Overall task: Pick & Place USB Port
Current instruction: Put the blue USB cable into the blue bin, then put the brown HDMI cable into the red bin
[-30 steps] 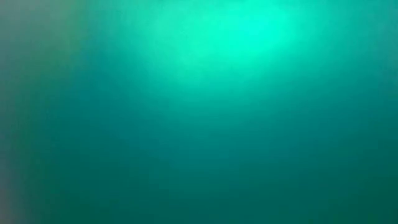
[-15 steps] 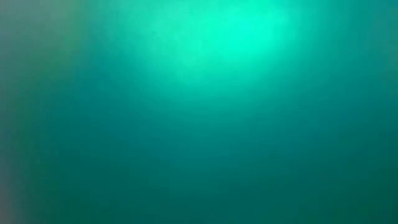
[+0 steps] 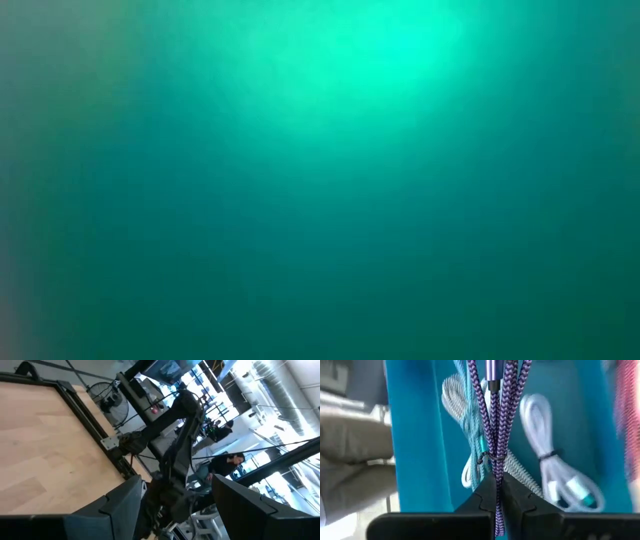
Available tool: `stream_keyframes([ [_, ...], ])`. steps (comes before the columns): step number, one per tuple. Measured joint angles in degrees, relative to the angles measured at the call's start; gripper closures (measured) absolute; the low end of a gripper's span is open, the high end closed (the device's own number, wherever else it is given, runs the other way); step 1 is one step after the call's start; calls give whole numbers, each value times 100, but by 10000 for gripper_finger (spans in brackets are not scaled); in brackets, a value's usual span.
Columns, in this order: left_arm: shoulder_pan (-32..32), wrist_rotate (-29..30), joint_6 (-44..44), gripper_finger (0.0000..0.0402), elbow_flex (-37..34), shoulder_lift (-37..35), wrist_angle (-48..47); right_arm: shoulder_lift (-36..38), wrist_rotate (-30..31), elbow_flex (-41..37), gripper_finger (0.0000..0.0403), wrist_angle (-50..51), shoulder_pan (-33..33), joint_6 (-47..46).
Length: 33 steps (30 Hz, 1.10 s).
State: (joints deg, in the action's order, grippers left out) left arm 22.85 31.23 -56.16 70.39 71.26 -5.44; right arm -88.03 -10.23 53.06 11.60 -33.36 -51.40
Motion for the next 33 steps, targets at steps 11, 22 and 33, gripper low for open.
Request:
stream_keyframes([
  [11, 2, 86, -131, 156, 0, 0, -52, -218, -3, 5, 335, -136, -115, 565],
  [22, 1, 95, -184, 156, 0, 0, -53, 709, 245, 250, 218, -352, 240, 958],
  [33, -270, -336, -792, 156, -2, -2, -1421, 581, 1405, 1245, 235, 1265, 1301, 3078],
])
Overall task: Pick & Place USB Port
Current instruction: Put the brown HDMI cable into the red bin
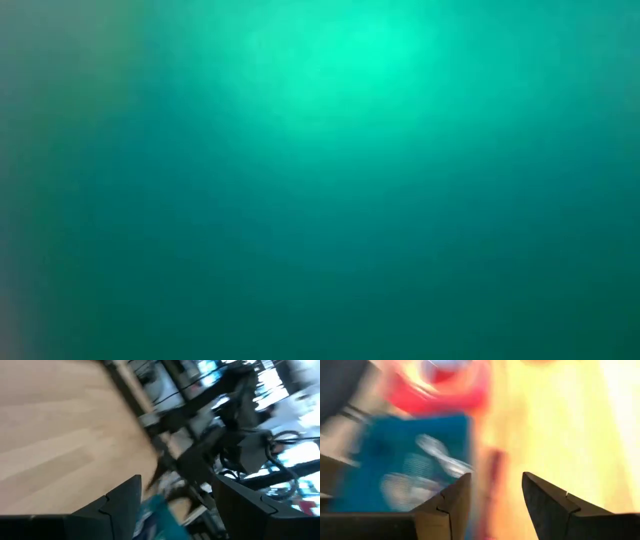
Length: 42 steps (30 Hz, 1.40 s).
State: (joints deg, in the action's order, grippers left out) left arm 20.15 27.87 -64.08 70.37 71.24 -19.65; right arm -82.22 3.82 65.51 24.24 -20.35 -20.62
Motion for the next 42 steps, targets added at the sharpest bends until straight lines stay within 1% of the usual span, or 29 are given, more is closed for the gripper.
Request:
stream_keyframes([
  [2, -78, -49, -310, 156, 1, 0, -488, -287, 39, 1, 240, 264, 367, 245],
  [3, -119, -115, -503, 156, 0, 0, -772, -437, -64, 1, 242, 385, 570, 325],
  [4, -158, -212, -666, 156, 0, 0, -1051, -593, -295, 1, 244, 488, 776, 384],
  [6, -245, -519, -917, 156, 0, 0, -1623, -953, -960, 10, 247, 531, 1138, 468],
  [8, -287, -791, -959, 156, -2, 0, -2094, -1289, -1580, 9, 247, 557, 1374, 535],
  [10, -294, -942, -916, 156, -2, 0, -2445, -1490, -2091, 7, 247, 555, 1492, 538],
  [13, -292, -1048, -704, 156, -2, -1, -2736, -1619, -2469, 12, 248, 601, 1480, 534],
  [16, -290, -1141, -456, 156, -2, -43, -2916, -1680, -2481, 12, 248, 621, 1306, 491],
  [22, -290, -1202, -351, 156, -2, -44, -2992, -1833, -2480, 12, 248, 443, 1013, 166],
  [24, -344, -1318, -628, 156, -4, -44, -3398, -1836, -2348, 12, 248, 397, 1005, 166],
  [26, -449, -1575, -1195, 156, -125, -32, -4096, -1833, -2221, 12, 248, 319, 1056, 187],
  [29, -528, -1988, -1637, 156, -580, -7, -4811, -1835, -2021, 12, 248, 208, 1196, 243],
  [31, -565, -2379, -1787, 156, -1008, -43, -4832, -1833, -2026, 12, 248, 91, 1304, 243],
  [32, -576, -2552, -1873, 156, -1269, -69, -4682, -1833, -2036, 12, 248, 57, 1349, 236],
  [33, -585, -2705, -1958, 156, -1557, -90, -4408, -1833, -2032, 12, 248, 25, 1386, 229],
  [35, -589, -2779, -2214, 156, -2182, -78, -3595, -1833, -2024, 12, 248, -85, 1458, 228],
  [37, -574, -2507, -2478, 156, -2698, -72, -2766, -1833, -2022, 12, 248, -157, 1520, 217],
  [38, -572, -2325, -2598, 156, -2876, -76, -2544, -1833, -2020, 12, 248, -199, 1546, 187],
  [40, -597, -1949, -2900, 156, -3116, -79, -2510, -1833, -2021, 12, 248, -284, 1585, 119],
  [42, -639, -1825, -3109, 156, -3302, -79, -2567, -1833, -2016, 12, 248, -359, 1601, 31],
])
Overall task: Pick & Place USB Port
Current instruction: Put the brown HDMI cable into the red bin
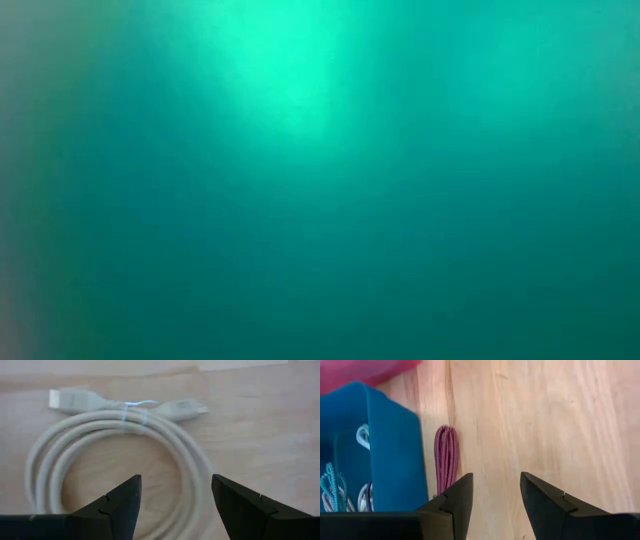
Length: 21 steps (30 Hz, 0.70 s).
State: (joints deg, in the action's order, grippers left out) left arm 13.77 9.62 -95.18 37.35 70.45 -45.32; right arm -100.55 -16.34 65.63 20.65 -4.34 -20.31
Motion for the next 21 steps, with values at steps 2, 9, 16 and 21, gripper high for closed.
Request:
stream_keyframes([
  [2, -46, -59, -61, 156, -156, -2, 11, 0, 2, 0, 248, -58, 3, -89],
  [9, -310, -47, -507, 156, -916, -21, 1045, 0, 2, 0, 248, -421, -22, -297],
  [16, -547, -66, -78, 156, -913, -25, 1480, 0, 19, 0, 248, -599, -24, -450],
  [21, -554, 86, 46, 156, -665, -104, 1631, 0, 9, 0, 248, -609, -61, -519],
])
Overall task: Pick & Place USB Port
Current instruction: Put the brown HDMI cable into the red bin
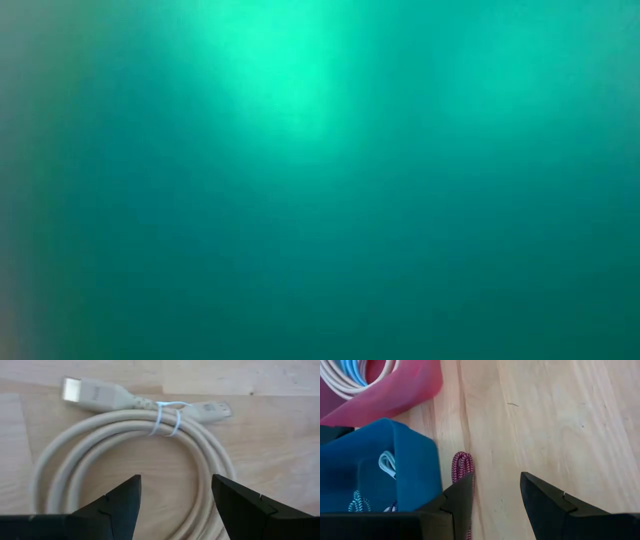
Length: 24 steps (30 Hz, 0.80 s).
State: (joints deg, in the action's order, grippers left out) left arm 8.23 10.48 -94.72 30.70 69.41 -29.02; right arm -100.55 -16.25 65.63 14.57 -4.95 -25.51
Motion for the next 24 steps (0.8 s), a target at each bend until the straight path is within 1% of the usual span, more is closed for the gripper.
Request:
stream_keyframes([
  [5, -96, -24, 34, 156, 133, -11, -68, 0, -6, 0, 248, -12, -62, -71],
  [8, -202, -15, -88, 156, 133, -9, -146, 0, -16, -1, 248, -17, -86, -84],
  [16, -993, 35, -570, 156, 133, -9, 95, 2, -28, -2, 248, -19, -122, -95],
  [18, -1178, -178, -635, 156, 133, -9, 269, 2, -23, -2, 248, -22, -122, -75],
  [21, -1322, -695, -781, 156, 144, 126, 415, 2, -1, -2, 248, -90, -122, -23],
  [24, -1378, -1227, -804, 156, 133, 257, 385, 4, 256, -2, 248, -244, -147, 31],
])
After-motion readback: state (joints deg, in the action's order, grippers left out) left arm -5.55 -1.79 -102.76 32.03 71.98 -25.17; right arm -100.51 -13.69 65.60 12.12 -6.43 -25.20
